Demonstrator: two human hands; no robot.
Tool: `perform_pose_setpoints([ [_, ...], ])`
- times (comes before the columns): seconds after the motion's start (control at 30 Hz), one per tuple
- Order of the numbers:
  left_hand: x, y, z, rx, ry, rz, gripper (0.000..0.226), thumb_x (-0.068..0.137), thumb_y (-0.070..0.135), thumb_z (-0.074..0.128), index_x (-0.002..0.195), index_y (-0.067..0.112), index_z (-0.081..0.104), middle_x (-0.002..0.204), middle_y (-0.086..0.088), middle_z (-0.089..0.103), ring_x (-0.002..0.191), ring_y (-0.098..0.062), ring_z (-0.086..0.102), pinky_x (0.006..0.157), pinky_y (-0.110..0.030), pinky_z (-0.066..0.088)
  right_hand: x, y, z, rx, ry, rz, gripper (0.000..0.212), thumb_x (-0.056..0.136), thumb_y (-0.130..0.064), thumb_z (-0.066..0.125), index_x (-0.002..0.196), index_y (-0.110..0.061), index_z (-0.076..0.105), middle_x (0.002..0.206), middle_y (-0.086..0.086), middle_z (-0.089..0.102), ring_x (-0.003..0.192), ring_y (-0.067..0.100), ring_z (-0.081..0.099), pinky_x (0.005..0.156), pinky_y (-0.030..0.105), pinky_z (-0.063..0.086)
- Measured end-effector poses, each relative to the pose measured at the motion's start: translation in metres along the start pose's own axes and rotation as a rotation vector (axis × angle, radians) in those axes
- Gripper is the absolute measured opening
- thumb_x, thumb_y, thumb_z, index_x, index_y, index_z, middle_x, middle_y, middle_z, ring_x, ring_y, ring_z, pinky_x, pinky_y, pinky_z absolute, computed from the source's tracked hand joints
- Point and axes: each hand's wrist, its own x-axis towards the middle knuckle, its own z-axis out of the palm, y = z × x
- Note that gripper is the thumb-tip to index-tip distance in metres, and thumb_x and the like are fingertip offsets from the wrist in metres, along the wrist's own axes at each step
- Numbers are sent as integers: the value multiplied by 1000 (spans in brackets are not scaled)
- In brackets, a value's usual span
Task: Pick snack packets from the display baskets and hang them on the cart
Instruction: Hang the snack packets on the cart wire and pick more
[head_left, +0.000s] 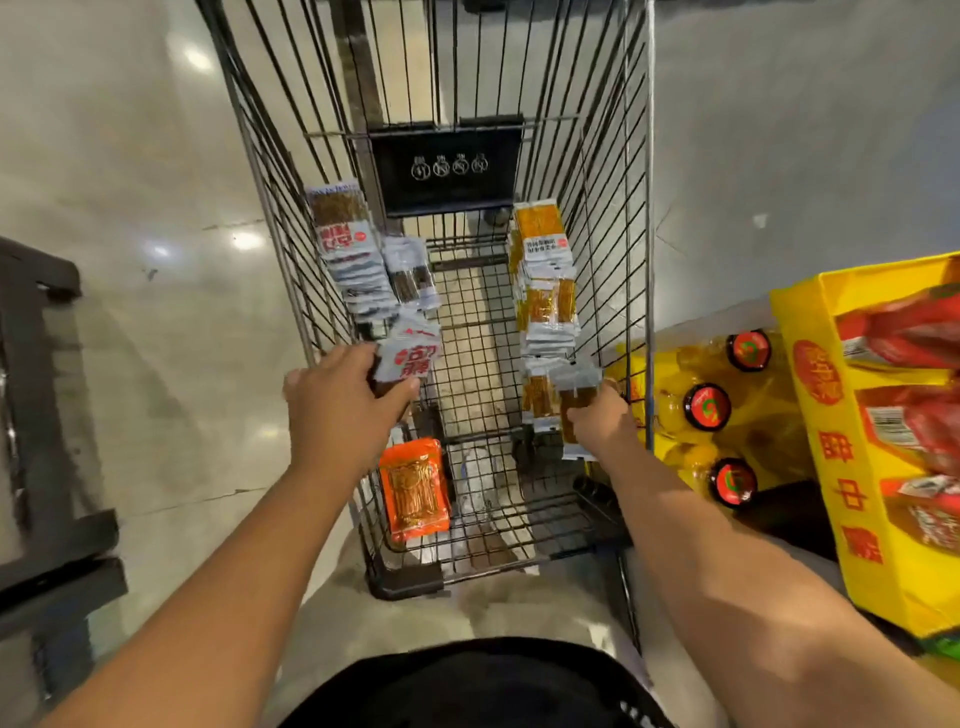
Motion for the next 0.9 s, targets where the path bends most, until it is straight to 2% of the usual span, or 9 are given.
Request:
perform_pose_setpoints([
  [0.07,9,-6,13,128,-19,151,23,87,45,74,94,23,69,84,8,59,86,-25,60,87,-37,23,12,-1,11,-134,-21,10,20,98,-6,52,118,-9,48,118,16,60,115,35,60,92,39,50],
  [0.2,25,-22,22,237,51,259,21,90,43,71,92,22,70,80,6,59,81,-25,62,100,-42,22,43,-5,29,-300,-69,15,22,105,-10,39,84,-15,40,138,25,50,130,38,48,102,39,39],
  [0.27,30,-33,26,251,40,255,19,90,39,74,90,21,69,79,9,55,82,-25,63,105,-43,20,67,1,44,-280,-41,50,21,104,-14,40,117,0,49,146,27,43,134,40,44,107,44,37],
  [0.33,33,-43,32,271,15,225,20,92,41,70,89,22,68,79,11,53,82,-23,62,110,-44,17,81,-4,57,-205,15,145,42,105,-18,41,144,-5,34,146,23,42,133,36,45,103,44,38],
  [0.43,35,-52,41,327,26,209,28,94,47,59,85,22,66,76,11,49,76,-21,61,113,-42,14,98,-7,70,-107,86,204,35,107,-18,37,141,-11,35,135,18,51,121,34,54,88,40,41],
  [0.6,35,-59,52,377,116,235,28,95,43,63,89,15,69,77,1,60,76,-24,62,114,-43,15,122,1,81,-40,92,140,44,102,-19,48,144,-10,42,142,14,53,126,33,53,97,38,43],
  [0.7,35,-63,54,399,126,255,25,95,38,69,92,13,69,80,-4,66,76,-27,63,114,-44,15,119,4,85,25,278,28,37,107,-36,45,140,-19,49,124,3,59,115,25,58,79,21,38],
  [0.77,36,-63,55,414,132,252,25,95,38,67,93,13,69,80,-4,66,76,-26,63,113,-43,15,118,8,89,-152,353,-93,48,106,-54,33,140,-24,48,123,4,65,110,26,61,76,27,33],
  [0.9,35,-64,57,425,149,249,24,96,38,66,94,14,70,80,-3,66,75,-27,64,112,-41,15,118,30,99,-276,306,-267,62,97,-56,30,144,-21,49,148,4,48,133,20,39,99,28,29],
])
